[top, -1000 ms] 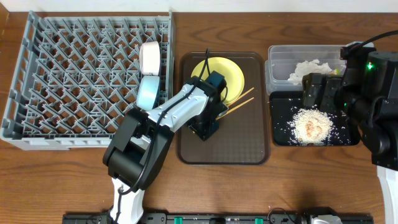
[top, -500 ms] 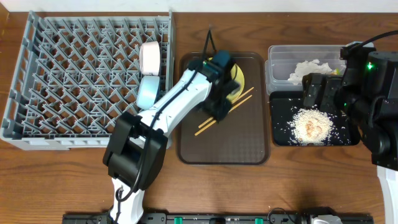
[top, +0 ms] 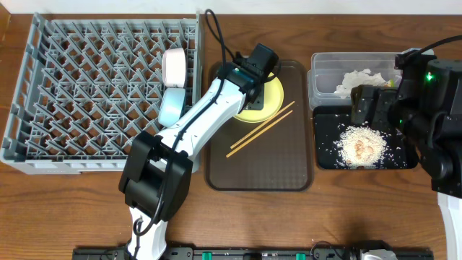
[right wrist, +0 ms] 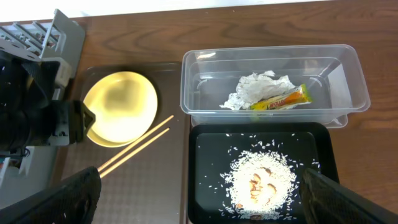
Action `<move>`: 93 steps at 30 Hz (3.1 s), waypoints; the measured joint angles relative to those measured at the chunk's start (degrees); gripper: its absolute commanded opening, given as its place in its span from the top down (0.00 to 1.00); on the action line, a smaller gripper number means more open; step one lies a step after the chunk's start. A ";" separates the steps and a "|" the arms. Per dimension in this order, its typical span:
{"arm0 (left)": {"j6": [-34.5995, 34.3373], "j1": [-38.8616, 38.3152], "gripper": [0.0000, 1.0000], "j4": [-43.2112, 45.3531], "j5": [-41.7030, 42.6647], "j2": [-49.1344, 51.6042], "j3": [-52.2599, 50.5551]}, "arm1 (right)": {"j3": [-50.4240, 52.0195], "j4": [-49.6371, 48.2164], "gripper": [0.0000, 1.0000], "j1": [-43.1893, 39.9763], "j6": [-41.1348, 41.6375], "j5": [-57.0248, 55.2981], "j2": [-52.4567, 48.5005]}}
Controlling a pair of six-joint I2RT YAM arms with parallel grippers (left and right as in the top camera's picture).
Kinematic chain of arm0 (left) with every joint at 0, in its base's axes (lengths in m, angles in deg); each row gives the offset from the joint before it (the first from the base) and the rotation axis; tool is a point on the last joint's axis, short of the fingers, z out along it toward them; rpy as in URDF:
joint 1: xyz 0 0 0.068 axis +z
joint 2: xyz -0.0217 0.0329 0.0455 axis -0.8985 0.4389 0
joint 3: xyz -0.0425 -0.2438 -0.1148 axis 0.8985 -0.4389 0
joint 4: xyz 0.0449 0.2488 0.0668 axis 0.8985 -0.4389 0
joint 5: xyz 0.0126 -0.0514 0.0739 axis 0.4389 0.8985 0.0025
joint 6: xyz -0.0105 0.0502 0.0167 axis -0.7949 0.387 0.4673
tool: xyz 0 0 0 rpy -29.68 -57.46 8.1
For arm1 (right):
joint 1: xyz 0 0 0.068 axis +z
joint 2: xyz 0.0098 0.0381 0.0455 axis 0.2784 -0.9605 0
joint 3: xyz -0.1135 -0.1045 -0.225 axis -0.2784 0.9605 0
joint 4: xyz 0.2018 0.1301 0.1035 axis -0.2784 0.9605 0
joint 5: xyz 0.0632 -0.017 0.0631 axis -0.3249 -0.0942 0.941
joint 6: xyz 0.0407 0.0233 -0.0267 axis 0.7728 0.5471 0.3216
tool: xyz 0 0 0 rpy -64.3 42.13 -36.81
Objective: Sort waste into correct bins and load items into the dishwasher
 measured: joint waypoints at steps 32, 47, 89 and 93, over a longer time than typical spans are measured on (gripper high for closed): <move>-20.37 0.11 0.50 9.35 -2.10 0.00 -11.89 | 0.00 0.00 0.01 0.00 -0.02 0.00 0.00; -20.39 0.11 0.51 12.55 3.80 4.83 -11.91 | 0.00 0.00 0.01 0.00 -0.02 0.00 0.00; -18.36 6.60 0.93 18.69 30.38 4.59 -11.93 | 0.00 0.00 0.01 0.00 -0.02 0.00 0.00; -17.44 8.13 0.93 19.63 33.57 4.59 -11.93 | 0.00 0.00 0.01 0.00 0.00 0.00 0.00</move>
